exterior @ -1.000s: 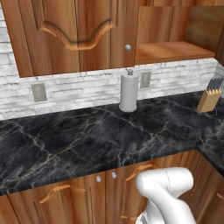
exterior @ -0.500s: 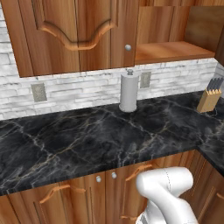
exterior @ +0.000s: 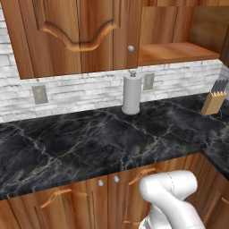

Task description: Close all open cabinet doors.

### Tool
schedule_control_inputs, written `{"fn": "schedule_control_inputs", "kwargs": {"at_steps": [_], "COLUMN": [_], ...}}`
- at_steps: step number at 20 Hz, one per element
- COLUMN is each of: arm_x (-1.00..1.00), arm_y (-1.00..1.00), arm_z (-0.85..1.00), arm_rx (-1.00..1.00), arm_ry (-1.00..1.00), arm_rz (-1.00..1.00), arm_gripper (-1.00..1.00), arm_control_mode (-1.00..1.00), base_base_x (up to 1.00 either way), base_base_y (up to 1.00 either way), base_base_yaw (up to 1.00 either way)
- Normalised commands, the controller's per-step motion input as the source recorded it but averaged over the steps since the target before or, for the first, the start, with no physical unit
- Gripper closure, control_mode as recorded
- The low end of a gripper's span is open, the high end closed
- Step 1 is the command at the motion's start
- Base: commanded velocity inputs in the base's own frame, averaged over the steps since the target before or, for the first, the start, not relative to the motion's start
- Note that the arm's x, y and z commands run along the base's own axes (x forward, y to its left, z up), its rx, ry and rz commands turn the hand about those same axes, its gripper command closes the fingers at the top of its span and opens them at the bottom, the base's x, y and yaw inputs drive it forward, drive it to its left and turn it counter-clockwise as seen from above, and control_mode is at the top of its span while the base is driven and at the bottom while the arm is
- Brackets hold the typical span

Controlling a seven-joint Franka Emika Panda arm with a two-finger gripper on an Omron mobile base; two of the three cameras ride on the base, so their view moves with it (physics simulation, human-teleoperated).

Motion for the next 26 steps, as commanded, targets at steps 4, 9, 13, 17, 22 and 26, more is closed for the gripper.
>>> {"fn": "schedule_control_inputs", "kwargs": {"at_steps": [4,9,13,17,22,26], "arm_x": [0.36,0.37,0.36,0.40,0.43,0.03], "arm_y": [-0.25,-0.23,-0.20,-0.20,-0.40,-0.45], "arm_z": [0.00,-0.02,-0.07,-0.12,-0.11,-0.29], "arm_rx": [0.00,0.00,0.00,0.00,0.00,0.00], "arm_ry": [0.00,0.00,0.00,0.00,-0.01,-0.15], "arm_rz": [0.07,0.07,0.07,0.08,0.08,-0.02], "arm_gripper": [-1.00,-1.00,-1.00,-1.00,-1.00,-1.00], "arm_control_mode": [-1.00,-1.00,-1.00,-1.00,-1.00,-1.00], "base_base_x": [0.00,0.00,0.00,0.00,0.00,0.00], "base_base_y": [0.00,0.00,0.00,0.00,0.00,0.00], "base_base_yaw": [0.00,0.00,0.00,0.00,0.00,0.00]}}
